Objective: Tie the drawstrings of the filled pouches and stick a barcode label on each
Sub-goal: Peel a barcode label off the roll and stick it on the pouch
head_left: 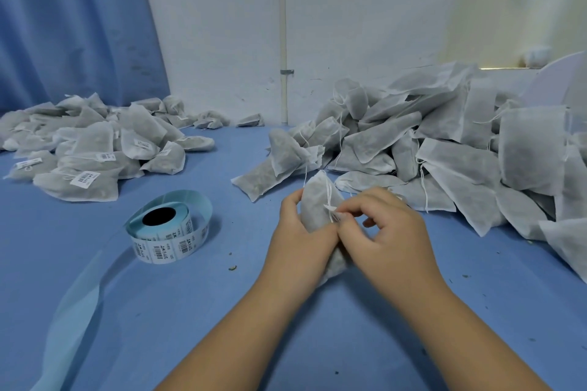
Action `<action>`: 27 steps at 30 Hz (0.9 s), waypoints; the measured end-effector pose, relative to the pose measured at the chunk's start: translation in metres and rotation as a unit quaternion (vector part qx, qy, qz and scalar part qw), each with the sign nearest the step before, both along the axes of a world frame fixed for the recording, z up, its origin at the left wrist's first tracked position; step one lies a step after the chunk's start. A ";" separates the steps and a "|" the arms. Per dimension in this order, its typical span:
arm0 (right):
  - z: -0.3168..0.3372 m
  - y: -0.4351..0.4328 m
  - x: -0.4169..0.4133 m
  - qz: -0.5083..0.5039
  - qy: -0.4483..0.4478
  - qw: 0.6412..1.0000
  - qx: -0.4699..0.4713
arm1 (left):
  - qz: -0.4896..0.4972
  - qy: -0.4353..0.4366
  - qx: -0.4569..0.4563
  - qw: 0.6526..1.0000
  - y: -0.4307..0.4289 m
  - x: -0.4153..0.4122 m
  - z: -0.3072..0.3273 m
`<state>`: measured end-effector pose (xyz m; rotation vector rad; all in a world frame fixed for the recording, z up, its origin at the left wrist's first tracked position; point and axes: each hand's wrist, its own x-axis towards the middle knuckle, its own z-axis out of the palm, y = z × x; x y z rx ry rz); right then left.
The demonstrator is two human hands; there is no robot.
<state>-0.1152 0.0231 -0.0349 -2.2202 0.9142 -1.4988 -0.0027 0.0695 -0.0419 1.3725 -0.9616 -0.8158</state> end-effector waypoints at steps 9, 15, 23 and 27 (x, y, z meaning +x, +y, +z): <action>-0.005 -0.004 -0.001 0.035 0.049 0.997 0.050 | -0.036 0.008 0.025 0.999 0.000 0.006 0.001; -0.003 -0.003 -0.003 0.042 0.081 0.994 0.068 | -0.079 0.096 -0.001 0.992 -0.005 0.010 0.000; 0.000 0.004 -0.004 0.079 0.179 0.980 0.040 | -0.067 0.218 -0.015 0.974 -0.001 0.013 0.005; 0.002 0.006 -0.007 0.091 0.192 0.977 0.015 | -0.050 0.219 -0.029 0.974 0.001 0.015 0.005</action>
